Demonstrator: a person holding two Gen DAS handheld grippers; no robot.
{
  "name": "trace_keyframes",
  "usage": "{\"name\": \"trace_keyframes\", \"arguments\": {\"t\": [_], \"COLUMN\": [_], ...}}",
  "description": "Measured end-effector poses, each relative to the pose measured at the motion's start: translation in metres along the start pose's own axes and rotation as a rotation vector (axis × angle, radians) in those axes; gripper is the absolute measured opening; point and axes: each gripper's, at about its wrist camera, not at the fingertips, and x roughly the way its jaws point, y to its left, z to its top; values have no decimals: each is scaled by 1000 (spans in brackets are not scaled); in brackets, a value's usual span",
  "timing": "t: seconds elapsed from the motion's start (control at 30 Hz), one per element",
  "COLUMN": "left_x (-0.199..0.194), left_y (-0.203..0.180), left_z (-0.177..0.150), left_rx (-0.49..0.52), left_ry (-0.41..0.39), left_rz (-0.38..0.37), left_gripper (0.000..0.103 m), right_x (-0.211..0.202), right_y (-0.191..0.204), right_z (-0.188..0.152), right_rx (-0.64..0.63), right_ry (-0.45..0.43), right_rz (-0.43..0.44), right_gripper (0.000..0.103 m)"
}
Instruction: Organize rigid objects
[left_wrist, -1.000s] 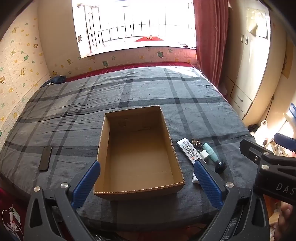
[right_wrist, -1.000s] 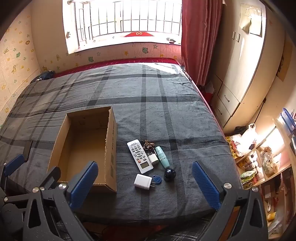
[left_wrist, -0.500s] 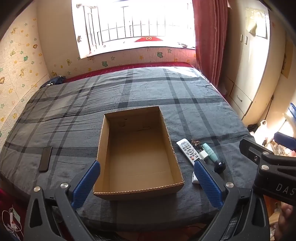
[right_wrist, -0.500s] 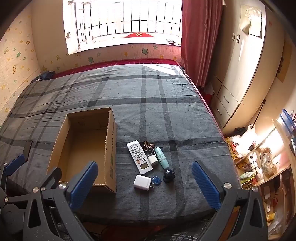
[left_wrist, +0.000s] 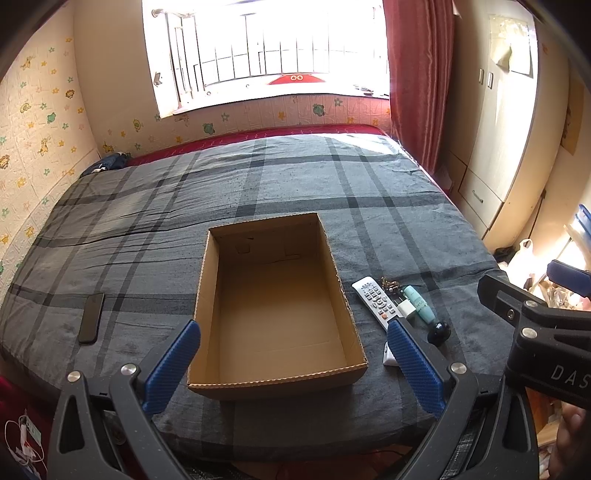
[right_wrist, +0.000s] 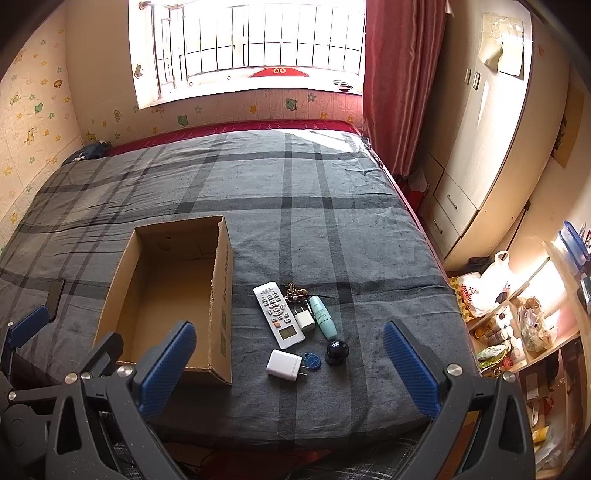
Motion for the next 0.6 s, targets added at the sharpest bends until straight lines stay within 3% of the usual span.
{"name": "trace_keyframes", "arguments": {"t": [0.6], "left_x": [1], "left_y": [2], "left_z": [1], "left_rx": [5], "left_ry": [3], "left_rz": [2], "left_gripper": [103], "right_x": [0], "right_y": [0], "right_z": [2], "right_rx": [7], "right_ry": [-2], "right_rz": [8], "right_gripper": [103]}}
